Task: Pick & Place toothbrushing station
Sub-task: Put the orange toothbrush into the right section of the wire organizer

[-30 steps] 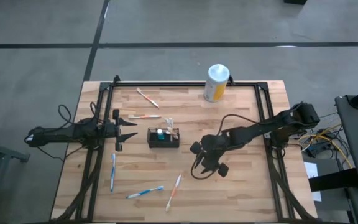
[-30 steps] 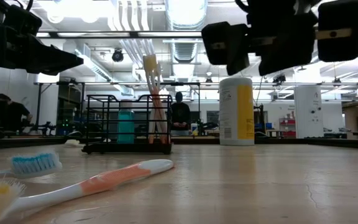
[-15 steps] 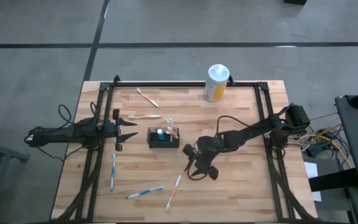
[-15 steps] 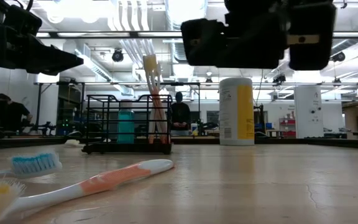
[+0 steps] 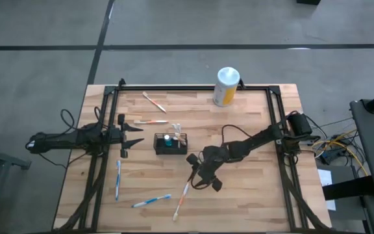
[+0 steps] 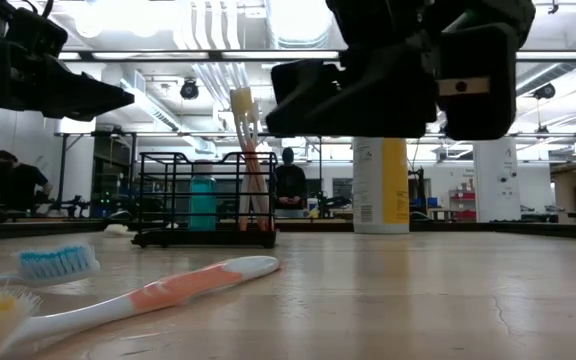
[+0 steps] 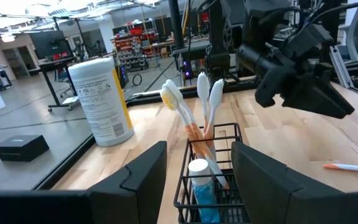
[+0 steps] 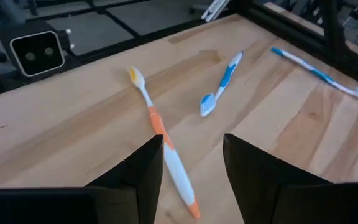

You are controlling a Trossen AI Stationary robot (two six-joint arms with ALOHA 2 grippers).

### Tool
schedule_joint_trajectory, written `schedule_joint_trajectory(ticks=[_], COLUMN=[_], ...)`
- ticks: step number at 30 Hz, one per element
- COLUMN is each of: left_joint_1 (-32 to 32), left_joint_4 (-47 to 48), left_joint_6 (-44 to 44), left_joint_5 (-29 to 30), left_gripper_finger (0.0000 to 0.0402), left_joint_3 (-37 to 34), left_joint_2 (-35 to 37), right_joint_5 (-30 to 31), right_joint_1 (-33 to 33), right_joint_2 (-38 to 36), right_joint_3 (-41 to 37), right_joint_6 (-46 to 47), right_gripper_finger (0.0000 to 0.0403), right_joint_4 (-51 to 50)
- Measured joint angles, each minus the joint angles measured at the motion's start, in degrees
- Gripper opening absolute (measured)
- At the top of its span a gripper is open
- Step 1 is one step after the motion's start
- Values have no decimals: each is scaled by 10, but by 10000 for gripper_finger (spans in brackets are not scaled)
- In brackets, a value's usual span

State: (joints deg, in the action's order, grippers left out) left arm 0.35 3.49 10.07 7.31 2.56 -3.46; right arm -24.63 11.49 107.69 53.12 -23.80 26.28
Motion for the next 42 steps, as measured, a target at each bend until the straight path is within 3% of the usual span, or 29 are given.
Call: schedule_joint_trajectory(ticks=[4,13,18,28,33,42], left_joint_1=[0,0,0,0,0,0], left_joint_4=[0,0,0,0,0,0], left_joint_6=[0,0,0,0,0,0], left_joint_5=[0,0,0,0,0,0], left_gripper_finger=[186,187,186,187,186,186], left_joint_3=[0,0,0,0,0,0], left_joint_2=[0,-1,-1,-1,-1,-1], right_joint_5=[-1,0,-4,-9,-9,-8], right_joint_1=[0,0,3,6,6,6], right_joint_2=[20,82,113,142,143,143], right_joint_3=[-10,-75,-78,-41,-15,8], right_joint_6=[37,90,112,88,71,39], right_gripper_finger=[164,164,164,164,164,164], right_joint_4=[49,285,317,292,200,146])
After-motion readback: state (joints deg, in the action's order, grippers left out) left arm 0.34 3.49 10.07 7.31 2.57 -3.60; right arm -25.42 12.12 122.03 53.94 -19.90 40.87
